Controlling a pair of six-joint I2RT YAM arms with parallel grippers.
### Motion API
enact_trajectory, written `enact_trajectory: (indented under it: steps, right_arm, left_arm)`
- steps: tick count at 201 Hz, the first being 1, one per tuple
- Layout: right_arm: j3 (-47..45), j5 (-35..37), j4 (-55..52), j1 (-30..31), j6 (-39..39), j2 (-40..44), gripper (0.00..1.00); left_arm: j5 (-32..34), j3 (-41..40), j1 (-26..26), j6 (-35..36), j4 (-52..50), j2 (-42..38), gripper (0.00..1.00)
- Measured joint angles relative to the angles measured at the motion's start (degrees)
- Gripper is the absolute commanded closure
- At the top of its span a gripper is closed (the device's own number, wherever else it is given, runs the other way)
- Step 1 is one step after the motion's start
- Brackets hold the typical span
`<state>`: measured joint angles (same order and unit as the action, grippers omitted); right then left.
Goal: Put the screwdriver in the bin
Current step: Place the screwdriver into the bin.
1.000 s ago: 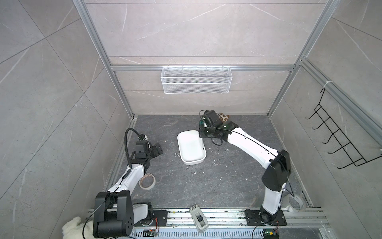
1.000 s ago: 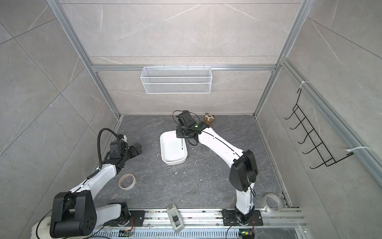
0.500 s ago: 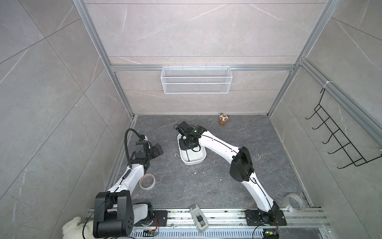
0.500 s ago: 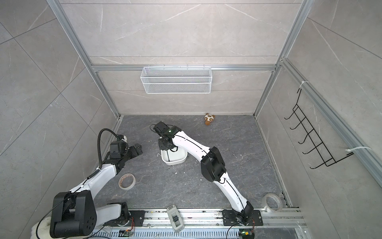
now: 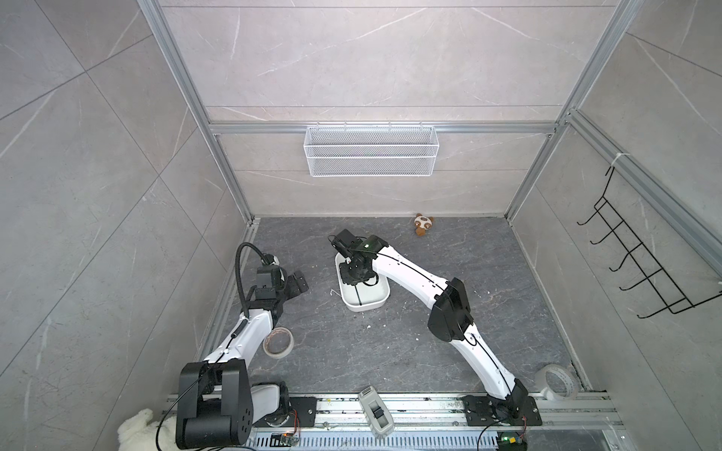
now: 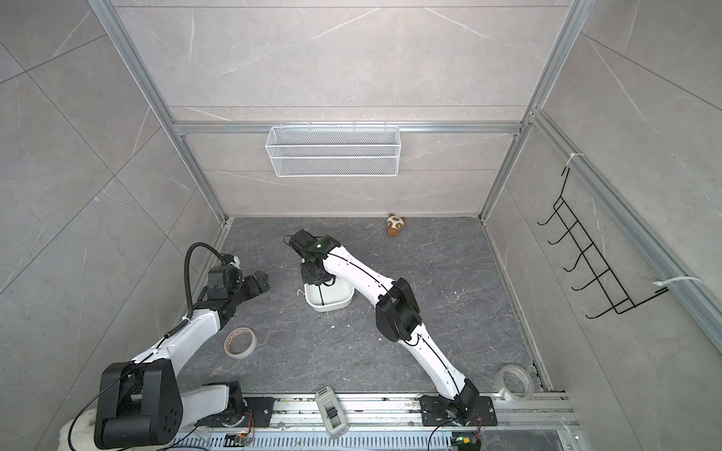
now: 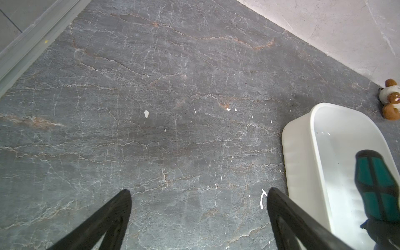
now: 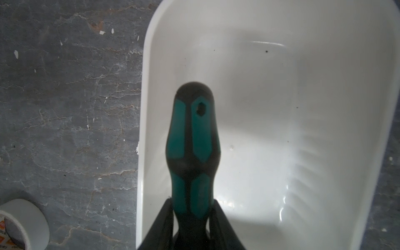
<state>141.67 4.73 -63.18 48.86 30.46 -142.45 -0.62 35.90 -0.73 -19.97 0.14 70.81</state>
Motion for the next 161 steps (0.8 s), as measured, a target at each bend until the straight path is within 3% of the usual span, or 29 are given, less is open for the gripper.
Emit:
enact_trajectory:
  steps: [60,95,128,161]
  right_arm:
    - [2.49,0.66,-1.07,0.00,-0.37,0.00,0.37]
    - [0.61,3.34,-1.29,0.00,-0.72,1.51,0.30]
    - [-15.91,8.24,3.58,-0.02,-1.86,14.23,0.19]
    - [-38.34,4.70,15.87,-0.46,-3.39,33.94,0.34]
  left_arm:
    - [0.00,0.00,0.00,0.00,-0.11,0.00,0.00]
    - [0.00,0.00,0.00,0.00,-0.13,0.00,0.00]
    - [0.00,0.00,0.00,0.00,-0.13,0.00,0.00]
    - [-0.31,0.00,0.00,-0.02,-0.13,0.00,0.00]
